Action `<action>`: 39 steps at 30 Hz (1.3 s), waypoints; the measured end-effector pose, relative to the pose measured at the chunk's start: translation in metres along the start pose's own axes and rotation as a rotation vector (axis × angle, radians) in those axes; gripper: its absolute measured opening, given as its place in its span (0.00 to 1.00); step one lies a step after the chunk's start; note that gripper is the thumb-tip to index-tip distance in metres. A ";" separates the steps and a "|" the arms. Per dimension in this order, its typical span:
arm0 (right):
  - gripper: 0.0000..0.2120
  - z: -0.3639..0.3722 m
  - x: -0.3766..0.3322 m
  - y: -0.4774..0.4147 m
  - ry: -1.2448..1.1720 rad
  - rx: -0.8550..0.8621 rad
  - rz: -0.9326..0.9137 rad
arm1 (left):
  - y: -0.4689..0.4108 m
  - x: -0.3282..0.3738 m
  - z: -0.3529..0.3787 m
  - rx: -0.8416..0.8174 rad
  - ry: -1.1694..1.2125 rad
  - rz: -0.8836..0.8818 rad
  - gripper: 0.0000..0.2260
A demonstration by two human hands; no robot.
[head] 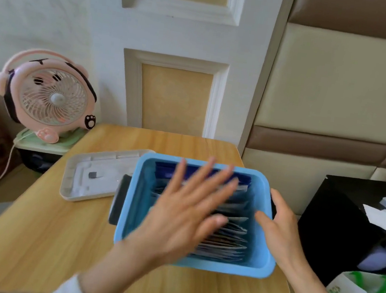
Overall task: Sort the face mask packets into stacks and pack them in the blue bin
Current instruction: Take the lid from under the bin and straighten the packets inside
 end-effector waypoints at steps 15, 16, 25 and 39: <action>0.18 0.003 0.006 -0.014 -0.006 -0.039 0.052 | 0.020 -0.025 0.003 -0.298 -0.222 -0.223 0.29; 0.17 0.003 0.006 -0.016 -0.005 -0.044 0.065 | 0.017 -0.029 -0.004 -0.267 -0.079 -0.238 0.29; 0.20 0.013 0.000 -0.047 0.110 -0.205 0.265 | 0.086 -0.213 -0.044 0.069 -0.335 -1.314 0.22; 0.29 0.027 0.015 -0.058 0.167 -0.254 0.177 | 0.053 -0.219 -0.059 0.333 0.141 -0.993 0.12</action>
Point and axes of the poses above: each hand's wrist, its own y-axis away from the middle knuckle, its own z-axis out of the palm, x = y × z, the point moved 2 cm from there along -y, towards the middle knuckle, and after that the axes turned 6 degrees about -y, right-handed, at the moved point
